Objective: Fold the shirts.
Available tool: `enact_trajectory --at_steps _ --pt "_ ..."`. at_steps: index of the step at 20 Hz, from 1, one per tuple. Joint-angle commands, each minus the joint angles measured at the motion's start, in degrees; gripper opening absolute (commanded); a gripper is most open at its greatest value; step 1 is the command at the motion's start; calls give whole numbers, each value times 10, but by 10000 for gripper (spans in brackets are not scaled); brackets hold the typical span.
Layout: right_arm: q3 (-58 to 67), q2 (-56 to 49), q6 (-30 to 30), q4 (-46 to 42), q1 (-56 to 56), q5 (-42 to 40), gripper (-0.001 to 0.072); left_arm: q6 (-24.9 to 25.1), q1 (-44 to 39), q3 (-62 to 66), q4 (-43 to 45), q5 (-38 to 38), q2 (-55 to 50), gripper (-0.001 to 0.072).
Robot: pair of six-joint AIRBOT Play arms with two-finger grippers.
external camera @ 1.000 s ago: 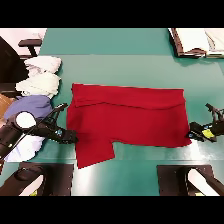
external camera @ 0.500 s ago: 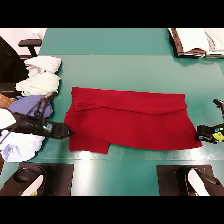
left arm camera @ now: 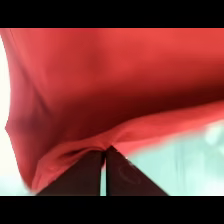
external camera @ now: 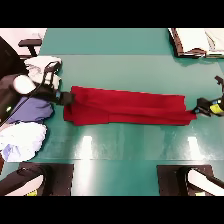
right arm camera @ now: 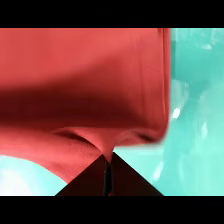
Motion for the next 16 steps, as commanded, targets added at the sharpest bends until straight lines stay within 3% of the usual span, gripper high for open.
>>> enact_trajectory --at_steps 1,6,7,8,9,11,13,16 --pt "83 -107 -2 27 15 -23 14 23 0 60 5 103 -120 30" --pt "155 -195 -3 35 30 -23 19 22 0 108 0 145 -190 33" --pt "166 -205 -16 46 29 -24 133 22 0 109 0 146 -190 174" --pt "175 -210 -29 63 22 -26 311 20 0 113 0 143 -190 458" --pt "183 -212 -43 82 12 -24 411 19 0 121 0 131 -190 510" --pt "186 -204 -81 108 -14 -6 494 22 0 152 0 84 -190 504" --pt "160 -184 -97 103 -52 2 499 22 0 182 -1 40 -190 504" --pt "79 -168 -111 106 -118 0 604 22 0 190 -36 28 -190 477"
